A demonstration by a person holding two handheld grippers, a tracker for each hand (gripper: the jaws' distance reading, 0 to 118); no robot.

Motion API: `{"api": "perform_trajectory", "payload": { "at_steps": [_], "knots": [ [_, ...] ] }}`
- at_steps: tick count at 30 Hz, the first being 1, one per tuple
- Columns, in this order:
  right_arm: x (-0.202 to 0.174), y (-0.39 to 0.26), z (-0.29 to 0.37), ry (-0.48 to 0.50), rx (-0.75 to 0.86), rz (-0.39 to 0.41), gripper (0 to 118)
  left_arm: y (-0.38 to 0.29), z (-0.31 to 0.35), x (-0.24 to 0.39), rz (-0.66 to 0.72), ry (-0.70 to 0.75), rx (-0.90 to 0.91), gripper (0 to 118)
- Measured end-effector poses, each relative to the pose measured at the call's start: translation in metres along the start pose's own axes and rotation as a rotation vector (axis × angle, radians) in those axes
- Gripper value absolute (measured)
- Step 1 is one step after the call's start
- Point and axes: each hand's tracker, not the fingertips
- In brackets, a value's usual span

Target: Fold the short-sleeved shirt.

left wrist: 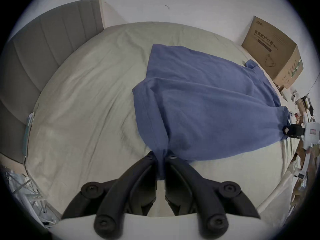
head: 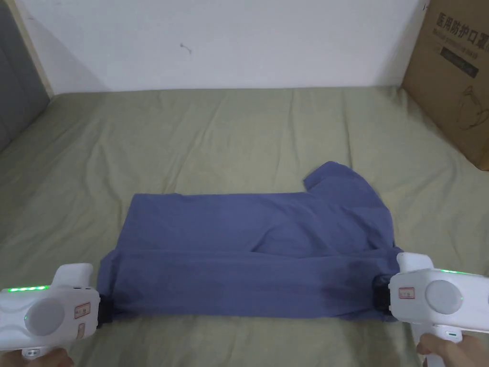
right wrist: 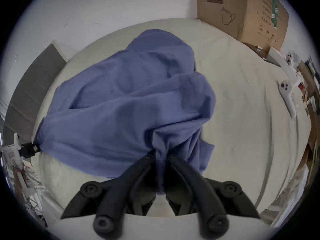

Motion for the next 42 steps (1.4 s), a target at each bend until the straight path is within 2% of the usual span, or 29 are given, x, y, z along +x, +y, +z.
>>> {"api": "perform_trajectory", "payload": {
  "at_steps": [10,14,19,20,21,22,23,27,29,30,31,32,33,35,38,42],
  "knots": [
    [0.024,-0.032,0.062,0.062,0.020,0.003,6,-0.025,0.055,0.001,-0.050,-0.028,0.026,6],
    [0.031,-0.074,0.073,0.059,-0.018,-0.004,6,-0.066,0.065,0.003,-0.093,-0.010,-0.030,6],
    [0.029,-0.120,0.058,0.015,-0.073,0.035,7,-0.104,0.050,0.006,-0.102,0.012,-0.075,7],
    [0.027,-0.119,0.058,0.014,-0.073,0.032,15,-0.104,0.050,0.008,-0.086,0.020,-0.076,14],
    [0.024,-0.116,0.060,-0.006,-0.083,0.029,43,-0.103,0.051,0.011,-0.077,0.045,-0.072,46],
    [0.023,-0.114,0.063,-0.016,-0.079,0.036,68,-0.101,0.054,0.011,-0.078,0.054,-0.071,66],
    [0.021,-0.111,0.067,-0.020,-0.068,0.044,80,-0.098,0.056,0.010,-0.077,0.052,-0.069,79],
    [0.012,-0.072,0.088,-0.068,0.050,0.093,79,-0.073,0.072,0.010,-0.029,0.062,-0.003,83],
    [0.006,-0.047,0.094,-0.055,0.082,0.104,78,-0.058,0.076,0.013,-0.004,0.042,0.035,78],
    [0.003,-0.035,0.095,-0.050,0.094,0.104,68,-0.050,0.078,0.016,0.013,0.009,0.060,54],
    [0.000,-0.025,0.094,-0.040,0.115,0.100,54,-0.043,0.078,0.019,0.018,-0.017,0.082,23],
    [0.000,-0.015,0.089,-0.024,0.124,0.086,26,-0.038,0.075,0.021,0.014,-0.016,0.075,0],
    [-0.001,-0.007,0.083,-0.006,0.123,0.063,0,-0.033,0.068,0.026,0.004,0.002,0.071,0],
    [-0.006,-0.006,0.068,0.011,0.111,-0.027,0,-0.030,0.055,0.031,-0.053,0.037,0.079,0],
    [-0.014,-0.007,0.037,0.022,0.018,0.005,0,-0.026,0.039,0.034,-0.029,0.027,0.053,0],
    [-0.011,0.016,0.013,0.027,0.027,-0.014,0,-0.011,0.028,0.038,-0.036,0.036,0.062,0]
  ]
}}
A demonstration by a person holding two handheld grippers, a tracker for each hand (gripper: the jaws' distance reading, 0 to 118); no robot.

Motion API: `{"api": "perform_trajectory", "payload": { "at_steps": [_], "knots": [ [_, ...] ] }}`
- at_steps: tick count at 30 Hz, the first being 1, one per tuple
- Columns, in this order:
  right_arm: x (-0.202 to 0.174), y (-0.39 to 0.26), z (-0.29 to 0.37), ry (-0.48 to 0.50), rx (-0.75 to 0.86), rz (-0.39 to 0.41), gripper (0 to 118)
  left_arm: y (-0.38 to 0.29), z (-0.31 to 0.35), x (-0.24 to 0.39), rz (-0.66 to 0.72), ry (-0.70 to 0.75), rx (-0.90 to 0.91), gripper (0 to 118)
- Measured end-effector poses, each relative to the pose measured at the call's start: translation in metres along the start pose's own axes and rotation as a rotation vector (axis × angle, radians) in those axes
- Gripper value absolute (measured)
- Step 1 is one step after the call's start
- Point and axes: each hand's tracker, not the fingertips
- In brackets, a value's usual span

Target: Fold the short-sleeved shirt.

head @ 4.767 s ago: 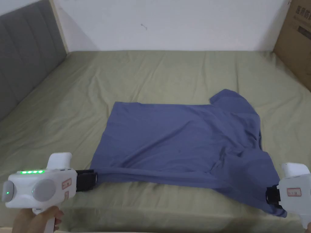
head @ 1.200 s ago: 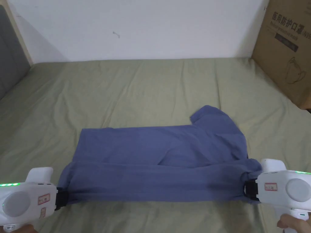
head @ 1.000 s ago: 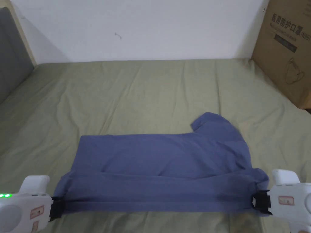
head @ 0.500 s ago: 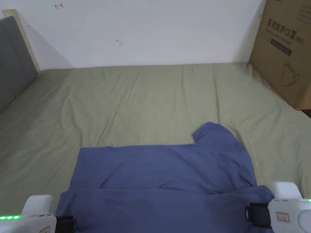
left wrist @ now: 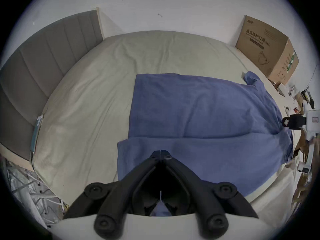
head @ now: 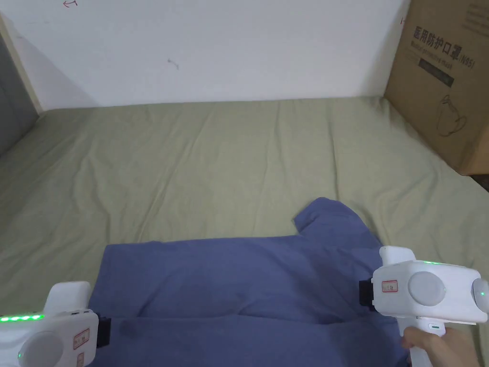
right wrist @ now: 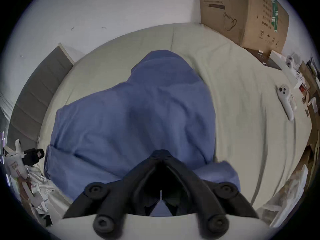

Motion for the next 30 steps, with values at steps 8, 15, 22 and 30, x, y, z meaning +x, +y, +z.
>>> {"api": "perform_trajectory", "payload": {
  "at_steps": [8,15,22,30],
  "knots": [
    [0.021,0.120,-0.048,-0.070,0.032,0.081,88,0.042,-0.032,0.002,-0.019,-0.016,0.007,0],
    [0.040,0.148,-0.114,-0.121,-0.101,0.054,88,0.056,-0.055,0.005,-0.039,-0.021,-0.007,0],
    [0.022,0.135,-0.109,-0.134,-0.099,0.149,24,0.061,-0.065,-0.003,-0.045,-0.005,-0.029,0],
    [0.005,0.141,-0.075,-0.094,-0.019,0.211,1,0.075,-0.073,-0.025,0.039,-0.028,-0.004,0]
  ]
}}
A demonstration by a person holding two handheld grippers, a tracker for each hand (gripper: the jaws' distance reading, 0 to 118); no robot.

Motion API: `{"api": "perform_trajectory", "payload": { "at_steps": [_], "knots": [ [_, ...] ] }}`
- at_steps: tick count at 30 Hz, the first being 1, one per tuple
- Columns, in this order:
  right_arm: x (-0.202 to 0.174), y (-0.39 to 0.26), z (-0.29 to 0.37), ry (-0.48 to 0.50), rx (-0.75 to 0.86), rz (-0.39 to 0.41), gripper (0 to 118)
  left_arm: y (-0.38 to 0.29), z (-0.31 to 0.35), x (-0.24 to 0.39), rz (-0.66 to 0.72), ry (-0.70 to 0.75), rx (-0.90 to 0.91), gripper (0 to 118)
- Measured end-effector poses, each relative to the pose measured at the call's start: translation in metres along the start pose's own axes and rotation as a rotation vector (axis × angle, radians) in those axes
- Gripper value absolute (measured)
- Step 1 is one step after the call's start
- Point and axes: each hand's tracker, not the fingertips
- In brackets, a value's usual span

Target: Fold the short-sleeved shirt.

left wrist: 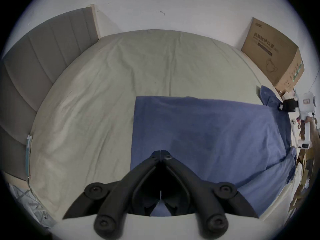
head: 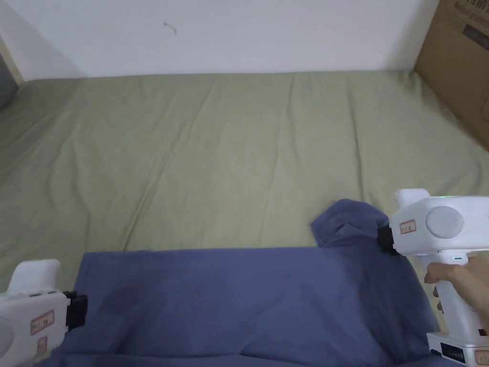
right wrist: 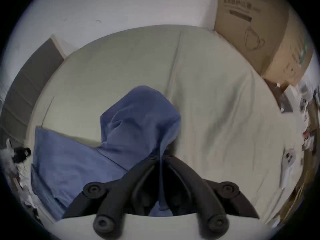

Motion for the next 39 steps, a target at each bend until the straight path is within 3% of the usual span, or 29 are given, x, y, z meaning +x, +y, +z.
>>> {"api": "perform_trajectory", "payload": {
  "at_steps": [3,5,6,7,8,13,14,15,17,18,19,20,21,23,27,31,35,39],
  "knots": [
    [0.003,0.003,-0.003,-0.002,-0.021,-0.006,1,0.017,-0.010,-0.010,0.016,0.013,0.015,5],
    [0.008,0.001,-0.006,0.002,-0.026,-0.032,1,0.032,-0.020,-0.016,0.032,0.033,0.019,43],
    [0.010,0.000,-0.007,0.004,-0.030,-0.044,1,0.040,-0.027,-0.020,0.053,0.039,0.019,77],
    [0.011,-0.001,-0.008,0.009,-0.032,-0.054,1,0.046,-0.034,-0.022,0.064,0.045,0.019,98],
    [0.013,-0.002,-0.010,0.012,-0.035,-0.061,1,0.053,-0.041,-0.024,0.067,0.033,0.025,107],
    [0.011,-0.002,-0.015,0.008,-0.044,-0.061,1,0.072,-0.085,-0.019,0.077,0.024,-0.016,105],
    [0.010,-0.002,-0.016,0.010,-0.046,-0.061,1,0.071,-0.093,-0.016,0.076,0.025,-0.047,99],
    [0.009,-0.002,-0.016,0.008,-0.047,-0.059,1,0.069,-0.101,-0.014,0.079,0.012,-0.065,85],
    [0.013,-0.001,-0.023,0.006,-0.053,-0.050,1,0.063,-0.104,-0.009,0.045,0.040,-0.043,84],
    [0.013,-0.001,-0.023,0.006,-0.055,-0.048,1,0.062,-0.100,-0.008,0.033,0.053,-0.035,75],
    [0.012,0.000,-0.022,0.002,-0.053,-0.047,1,0.065,-0.093,-0.009,0.025,0.049,-0.035,53],
    [0.010,-0.001,-0.019,-0.003,-0.046,-0.052,1,0.066,-0.086,-0.009,0.011,0.069,-0.015,14],
    [0.010,-0.001,-0.015,0.003,-0.031,-0.067,1,0.069,-0.081,-0.011,0.009,0.042,0.005,0],
    [0.009,0.001,-0.005,0.040,-0.009,-0.092,1,0.074,-0.072,-0.011,0.016,-0.003,-0.044,0],
    [0.003,0.002,0.023,0.019,0.028,-0.038,1,0.070,-0.044,-0.009,-0.021,0.006,-0.002,0],
    [0.002,-0.007,0.065,0.036,0.078,-0.041,1,0.062,0.005,-0.007,-0.048,0.003,0.063,0],
    [0.002,-0.036,0.111,0.034,0.117,0.002,1,0.035,0.057,-0.011,-0.065,-0.023,0.117,0],
    [0.003,-0.088,0.154,0.053,0.126,-0.005,1,-0.014,0.097,-0.017,-0.090,-0.022,0.124,0]
  ]
}}
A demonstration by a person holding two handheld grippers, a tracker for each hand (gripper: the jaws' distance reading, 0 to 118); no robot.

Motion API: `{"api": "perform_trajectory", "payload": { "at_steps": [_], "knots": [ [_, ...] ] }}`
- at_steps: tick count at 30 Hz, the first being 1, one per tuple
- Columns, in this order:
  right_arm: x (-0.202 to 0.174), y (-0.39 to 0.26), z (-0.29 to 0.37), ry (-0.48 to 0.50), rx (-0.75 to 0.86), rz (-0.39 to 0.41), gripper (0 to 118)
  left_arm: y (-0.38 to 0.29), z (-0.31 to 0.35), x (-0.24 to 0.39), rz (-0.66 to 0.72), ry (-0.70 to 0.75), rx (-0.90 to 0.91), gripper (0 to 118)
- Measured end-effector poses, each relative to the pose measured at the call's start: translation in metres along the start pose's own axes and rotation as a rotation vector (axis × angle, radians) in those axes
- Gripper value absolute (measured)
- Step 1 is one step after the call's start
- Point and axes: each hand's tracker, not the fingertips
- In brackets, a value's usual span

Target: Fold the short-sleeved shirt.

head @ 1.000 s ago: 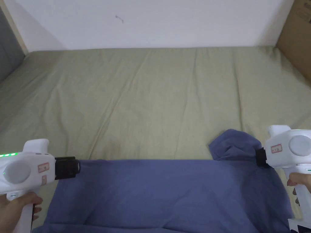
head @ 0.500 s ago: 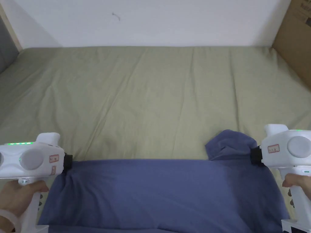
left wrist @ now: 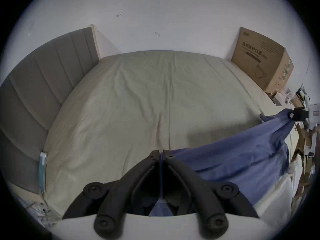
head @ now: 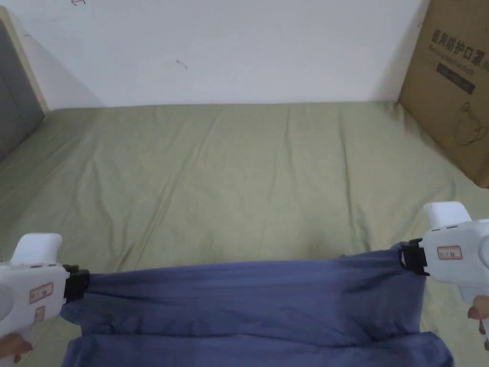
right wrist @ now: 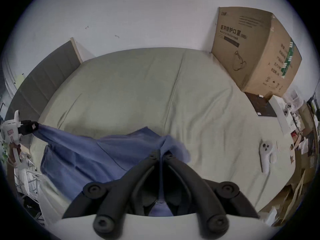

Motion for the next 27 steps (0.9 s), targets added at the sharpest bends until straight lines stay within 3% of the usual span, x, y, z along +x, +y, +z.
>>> {"api": "perform_trajectory", "payload": {
  "at_steps": [6,11,13,14,15,16,18,23,24,26,27],
  "knots": [
    [-0.008,-0.094,0.042,0.023,-0.084,0.002,1,-0.080,0.039,0.001,-0.032,0.003,-0.069,0],
    [-0.014,-0.160,0.016,0.002,-0.205,0.028,1,-0.128,0.031,-0.001,-0.016,-0.003,-0.152,5],
    [-0.016,-0.171,0.007,-0.012,-0.209,0.024,8,-0.136,0.025,0.002,-0.007,0.025,-0.191,40],
    [-0.019,-0.174,0.006,-0.022,-0.213,0.037,29,-0.139,0.023,0.003,-0.018,0.068,-0.221,60],
    [-0.023,-0.173,0.008,-0.049,-0.223,0.068,71,-0.140,0.022,0.003,-0.034,0.105,-0.224,84],
    [-0.027,-0.172,0.010,-0.086,-0.218,0.102,84,-0.141,0.025,0.002,-0.033,0.111,-0.206,96],
    [-0.033,-0.165,0.020,-0.081,-0.174,0.143,83,-0.138,0.033,-0.003,-0.002,0.090,-0.182,104],
    [-0.052,-0.127,0.036,-0.060,-0.050,0.078,79,-0.116,0.063,-0.004,0.142,-0.014,-0.095,99],
    [-0.058,-0.120,0.036,-0.039,-0.030,0.067,61,-0.112,0.068,-0.004,0.164,-0.036,-0.072,79],
    [-0.073,-0.110,0.035,-0.002,0.009,0.053,7,-0.110,0.070,-0.001,0.175,-0.060,-0.048,15],
    [-0.080,-0.108,0.034,0.001,0.022,0.039,4,-0.111,0.071,0.000,0.172,-0.058,-0.040,0]
  ]
}}
